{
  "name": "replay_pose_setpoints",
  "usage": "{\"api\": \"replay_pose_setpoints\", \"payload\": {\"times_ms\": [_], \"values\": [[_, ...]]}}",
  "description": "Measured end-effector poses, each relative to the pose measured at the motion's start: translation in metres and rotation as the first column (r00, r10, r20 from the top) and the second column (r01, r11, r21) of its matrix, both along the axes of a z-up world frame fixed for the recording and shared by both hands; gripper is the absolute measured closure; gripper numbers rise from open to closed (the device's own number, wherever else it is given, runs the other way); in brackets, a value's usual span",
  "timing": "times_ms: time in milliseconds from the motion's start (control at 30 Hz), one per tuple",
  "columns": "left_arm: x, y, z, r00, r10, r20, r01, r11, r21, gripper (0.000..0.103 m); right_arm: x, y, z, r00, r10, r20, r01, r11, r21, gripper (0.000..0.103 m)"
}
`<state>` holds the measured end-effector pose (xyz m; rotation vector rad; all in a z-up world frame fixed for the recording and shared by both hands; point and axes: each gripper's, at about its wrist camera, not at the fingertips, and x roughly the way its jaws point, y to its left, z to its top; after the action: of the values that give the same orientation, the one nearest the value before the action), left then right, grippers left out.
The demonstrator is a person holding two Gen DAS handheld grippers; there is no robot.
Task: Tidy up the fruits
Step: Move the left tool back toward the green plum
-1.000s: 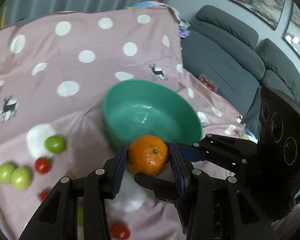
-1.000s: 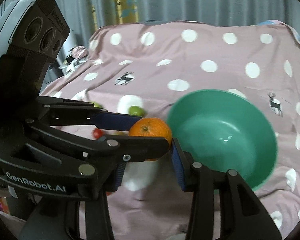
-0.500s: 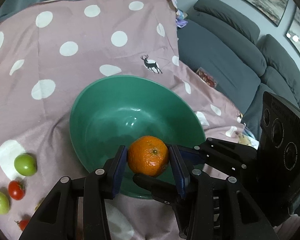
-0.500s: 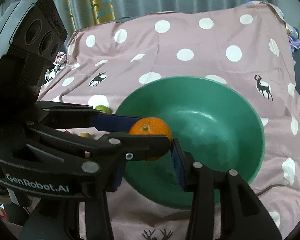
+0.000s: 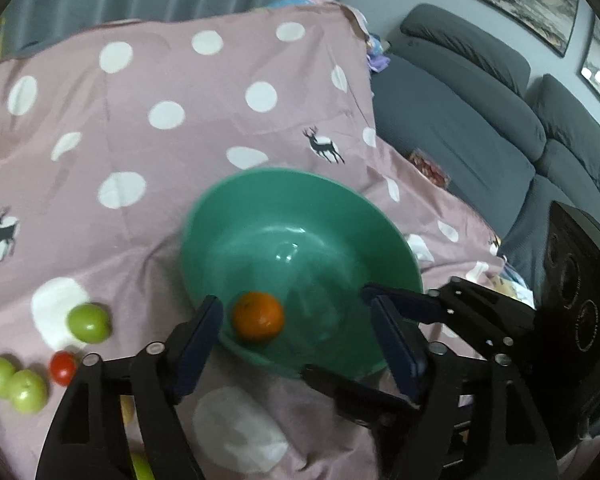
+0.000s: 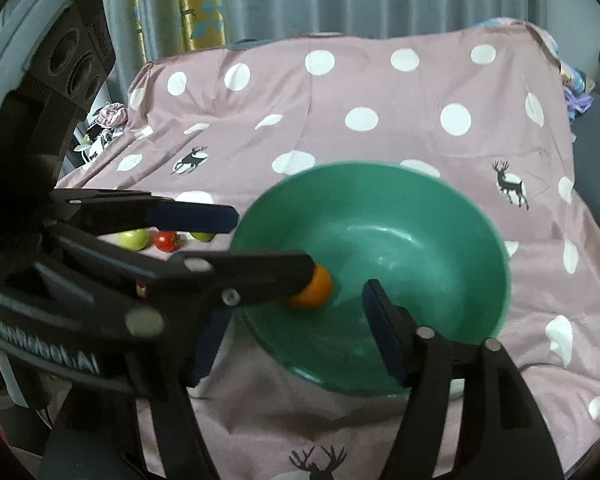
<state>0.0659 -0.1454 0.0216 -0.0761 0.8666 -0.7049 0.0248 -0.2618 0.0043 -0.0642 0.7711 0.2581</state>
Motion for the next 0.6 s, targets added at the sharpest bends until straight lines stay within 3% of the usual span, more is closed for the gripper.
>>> {"api": "replay_pose_setpoints", "payload": {"times_ms": [333, 433, 600], "values": [[-0.023, 0.038, 0.022, 0.994, 0.085, 0.062, -0.086, 0.996, 0.021, 0.023, -0.024, 0.016, 0.028, 0.997, 0.027, 0.066, -0.026, 1.0, -0.012, 0.024], [-0.032, 0.049, 0.024, 0.992, 0.106, 0.065, -0.107, 0.994, 0.02, 0.01, -0.029, 0.023, 0.033, 0.997, 0.038, 0.073, -0.037, 0.999, -0.016, 0.022], [-0.048, 0.064, 0.028, 0.987, 0.134, 0.088, -0.136, 0.99, 0.026, 0.008, -0.037, 0.034, 0.039, 0.996, 0.049, 0.078, -0.047, 0.999, -0.022, 0.015]]}}
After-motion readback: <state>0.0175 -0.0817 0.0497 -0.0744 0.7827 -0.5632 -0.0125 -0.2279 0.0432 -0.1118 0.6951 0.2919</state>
